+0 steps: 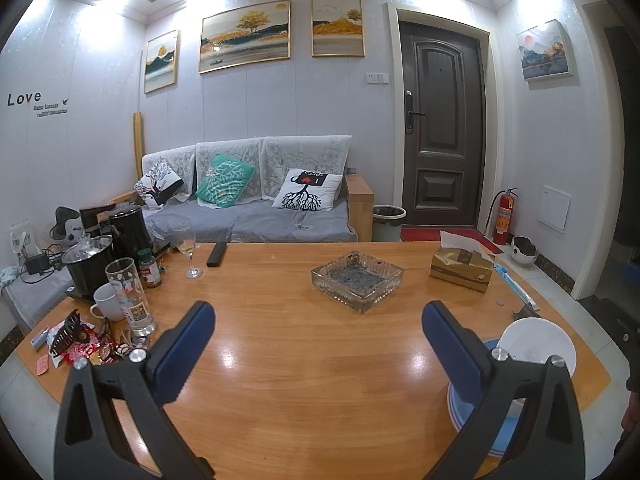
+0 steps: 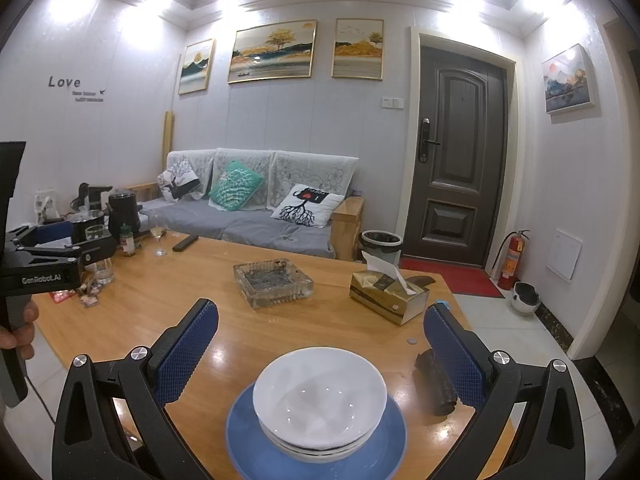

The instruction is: Organize plates and bowls

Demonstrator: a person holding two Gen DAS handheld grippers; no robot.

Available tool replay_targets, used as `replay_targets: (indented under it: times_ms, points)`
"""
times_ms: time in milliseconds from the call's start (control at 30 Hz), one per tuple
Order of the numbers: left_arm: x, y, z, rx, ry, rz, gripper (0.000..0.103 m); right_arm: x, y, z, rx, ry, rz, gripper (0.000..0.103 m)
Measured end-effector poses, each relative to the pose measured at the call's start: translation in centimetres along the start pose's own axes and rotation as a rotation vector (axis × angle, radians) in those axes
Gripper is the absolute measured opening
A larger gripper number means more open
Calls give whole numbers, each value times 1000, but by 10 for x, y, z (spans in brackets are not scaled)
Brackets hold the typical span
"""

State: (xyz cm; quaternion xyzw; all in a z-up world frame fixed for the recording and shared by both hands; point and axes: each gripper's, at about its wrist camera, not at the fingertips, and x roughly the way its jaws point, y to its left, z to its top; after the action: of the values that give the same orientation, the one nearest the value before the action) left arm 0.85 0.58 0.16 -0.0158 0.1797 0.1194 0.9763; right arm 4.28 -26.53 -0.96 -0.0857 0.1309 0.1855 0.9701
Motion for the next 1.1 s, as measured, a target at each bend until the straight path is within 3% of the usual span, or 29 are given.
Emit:
replay_targets:
  times_ms: [1100]
  points:
    - [-4,5,2,5,-11,-2,103,5,-7,-4,4,6,-8,102]
